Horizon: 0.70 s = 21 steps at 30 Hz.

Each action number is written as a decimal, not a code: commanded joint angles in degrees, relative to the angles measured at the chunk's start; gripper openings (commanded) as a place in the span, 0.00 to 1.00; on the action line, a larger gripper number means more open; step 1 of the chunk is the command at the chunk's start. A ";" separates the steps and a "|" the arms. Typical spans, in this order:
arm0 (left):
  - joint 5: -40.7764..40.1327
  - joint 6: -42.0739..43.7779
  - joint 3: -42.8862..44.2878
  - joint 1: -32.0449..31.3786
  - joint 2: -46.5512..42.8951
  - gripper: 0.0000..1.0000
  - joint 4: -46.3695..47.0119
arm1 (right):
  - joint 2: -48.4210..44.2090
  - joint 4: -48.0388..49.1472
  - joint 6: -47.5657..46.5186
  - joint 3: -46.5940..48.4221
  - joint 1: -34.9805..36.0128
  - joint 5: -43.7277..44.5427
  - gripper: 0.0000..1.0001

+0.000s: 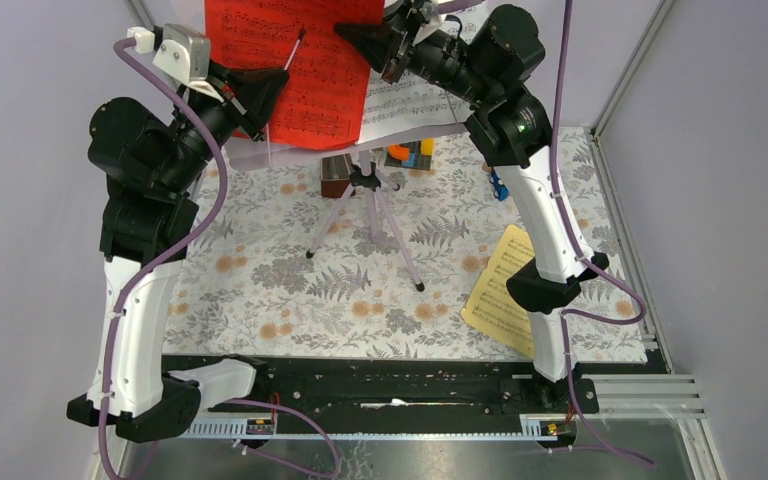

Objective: Set up the instrument practice props

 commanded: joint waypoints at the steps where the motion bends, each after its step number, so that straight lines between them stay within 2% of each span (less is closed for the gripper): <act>1: 3.15 -0.76 0.33 0.32 -0.88 0.00 0.06 | -1.37 1.91 0.44 2.23 -0.39 1.68 0.08; 5: 4.76 -1.07 1.53 0.34 0.21 0.00 0.97 | -0.80 2.47 -0.32 2.35 -0.44 2.11 0.04; 13: 7.30 -2.09 3.75 0.32 3.46 0.00 3.68 | 0.05 3.50 -2.69 2.31 -0.51 2.16 0.04; 21: 7.52 -2.18 3.82 0.63 3.69 0.00 3.97 | 1.00 4.51 -3.80 2.34 -0.61 1.74 0.09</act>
